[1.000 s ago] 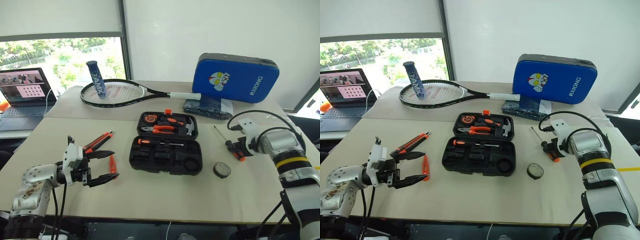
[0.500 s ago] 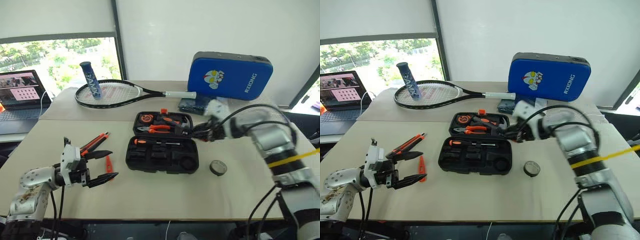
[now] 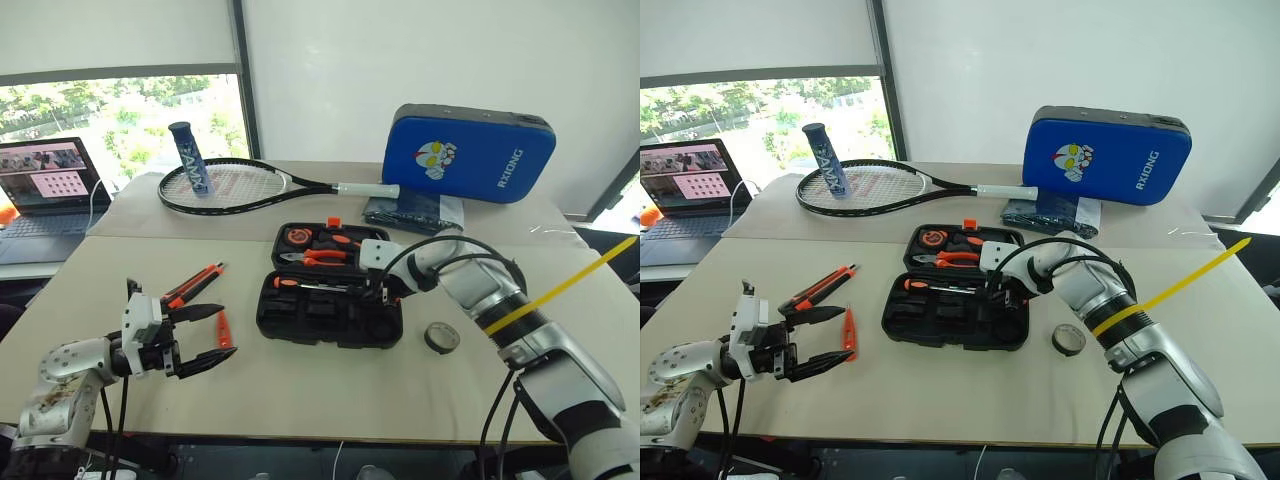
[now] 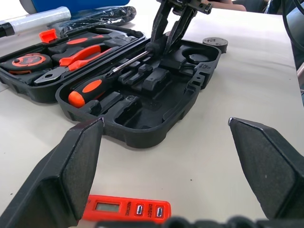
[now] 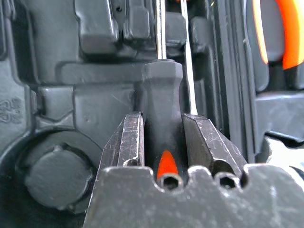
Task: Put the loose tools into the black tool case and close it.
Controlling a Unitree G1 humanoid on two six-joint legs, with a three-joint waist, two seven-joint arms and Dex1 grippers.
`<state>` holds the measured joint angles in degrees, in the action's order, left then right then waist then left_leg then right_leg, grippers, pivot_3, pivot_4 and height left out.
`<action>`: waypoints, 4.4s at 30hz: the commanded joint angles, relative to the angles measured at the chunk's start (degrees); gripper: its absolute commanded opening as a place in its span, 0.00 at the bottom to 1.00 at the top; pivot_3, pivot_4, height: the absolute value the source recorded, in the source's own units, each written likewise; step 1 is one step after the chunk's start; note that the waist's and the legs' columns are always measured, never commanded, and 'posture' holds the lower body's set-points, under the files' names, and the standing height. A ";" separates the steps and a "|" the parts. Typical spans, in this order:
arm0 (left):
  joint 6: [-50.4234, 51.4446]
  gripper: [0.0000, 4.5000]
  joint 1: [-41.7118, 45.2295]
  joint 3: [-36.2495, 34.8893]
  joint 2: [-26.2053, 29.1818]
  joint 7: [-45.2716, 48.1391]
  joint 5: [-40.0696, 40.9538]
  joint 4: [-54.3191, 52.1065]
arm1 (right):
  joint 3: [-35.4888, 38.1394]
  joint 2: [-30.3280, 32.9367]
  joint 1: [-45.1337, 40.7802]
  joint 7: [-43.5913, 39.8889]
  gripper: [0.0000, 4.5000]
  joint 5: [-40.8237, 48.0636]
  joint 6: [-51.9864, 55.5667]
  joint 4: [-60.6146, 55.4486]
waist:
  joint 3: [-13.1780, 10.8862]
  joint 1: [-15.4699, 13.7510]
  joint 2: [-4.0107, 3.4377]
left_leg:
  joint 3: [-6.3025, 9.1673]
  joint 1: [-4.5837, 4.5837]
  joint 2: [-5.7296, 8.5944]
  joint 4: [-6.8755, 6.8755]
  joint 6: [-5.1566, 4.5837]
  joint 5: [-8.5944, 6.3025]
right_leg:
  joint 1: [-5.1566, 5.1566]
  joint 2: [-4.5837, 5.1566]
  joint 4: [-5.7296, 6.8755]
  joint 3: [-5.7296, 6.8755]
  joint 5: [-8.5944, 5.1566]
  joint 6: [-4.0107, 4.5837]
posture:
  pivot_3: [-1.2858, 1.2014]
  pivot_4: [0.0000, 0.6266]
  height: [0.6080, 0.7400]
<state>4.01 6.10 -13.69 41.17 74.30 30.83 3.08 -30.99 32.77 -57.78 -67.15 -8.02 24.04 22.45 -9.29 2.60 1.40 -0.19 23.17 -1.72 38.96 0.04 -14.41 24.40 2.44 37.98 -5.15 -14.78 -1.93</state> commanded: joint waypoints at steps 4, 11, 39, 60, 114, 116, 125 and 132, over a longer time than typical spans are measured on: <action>-0.79 1.00 -0.34 -0.58 0.12 -0.66 0.26 -2.10 | -0.75 -0.27 -2.29 -2.22 0.20 -3.86 -4.44 3.27 | 0.00 -0.06 0.00 | 0.00 0.00 0.01 0.00 0.00 0.00 | 0.00 0.01 -0.01 0.01 0.00 0.00 | 0.52 0.24 1.00; -1.16 1.00 -0.96 -0.57 0.15 -0.93 0.03 -2.18 | -0.23 -2.07 -3.44 -2.22 0.31 -5.20 -4.85 7.26 | 0.00 -0.11 0.00 | 0.02 0.00 0.01 0.00 0.00 0.00 | -0.02 0.02 0.00 0.03 0.00 0.00 | 0.52 0.24 1.00; -1.17 1.00 -0.36 -0.35 0.22 -1.46 -0.62 -1.48 | 7.68 -5.70 -2.09 -4.96 0.00 -0.31 -9.85 9.96 | -0.02 0.13 -0.02 | 0.03 -0.03 -0.02 -0.05 0.00 0.00 | 0.00 0.03 0.00 0.08 0.03 0.06 | 0.52 0.24 1.00; 0.10 1.00 -7.86 -8.80 1.49 -6.34 0.52 -1.81 | 19.69 -6.72 5.30 -3.55 0.00 10.27 -18.37 1.04 | -0.04 1.51 -0.02 | 0.23 -0.33 -0.15 -0.17 0.01 0.00 | -0.07 0.01 0.05 0.07 0.07 0.13 | 0.52 0.24 1.00; 88.49 0.71 15.61 -1.88 -23.08 -84.51 2.42 -24.36 | 40.01 1.75 46.68 -9.20 1.00 43.47 -27.13 -33.60 | -0.23 -0.40 0.30 | 0.11 -2.05 0.07 -0.24 0.47 -0.20 | -2.11 0.05 -0.42 0.14 -0.22 -0.27 | 0.52 0.24 1.00; 88.49 0.54 14.90 -1.99 -22.61 -83.59 2.19 -24.29 | 40.04 1.90 46.76 -9.04 1.00 43.39 -27.38 -33.42 | -0.21 -0.34 0.26 | 0.11 -2.05 0.06 -0.24 0.47 -0.20 | -2.11 0.05 -0.43 0.13 -0.25 -0.31 | 0.52 0.24 1.00; 88.48 0.10 14.98 -5.70 -19.19 -78.76 0.52 -25.47 | 40.27 2.46 47.20 -8.72 1.00 42.83 -28.03 -32.76 | -0.17 -0.17 0.18 | 0.15 -2.02 0.06 -0.30 0.47 -0.21 | -2.10 0.06 -0.55 0.10 -0.24 -0.29 | 0.52 0.24 1.00; 66.96 0.10 12.57 -4.79 -4.76 -53.44 3.80 -26.02 | 41.98 3.82 49.41 -7.74 1.00 43.14 -27.96 -34.03 | -0.31 -0.04 0.40 | 0.16 -1.93 -0.01 -0.69 0.48 -0.20 | -1.93 0.00 -0.86 0.11 -0.10 -0.05 | 0.52 0.24 1.00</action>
<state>83.01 19.13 -18.85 31.00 7.81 33.13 -22.28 8.67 35.64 -8.69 -76.04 34.35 -3.15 -9.49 -9.60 2.56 1.81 -0.05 21.34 -1.72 38.26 0.52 -14.62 22.57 2.45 37.10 -5.03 -14.88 -1.98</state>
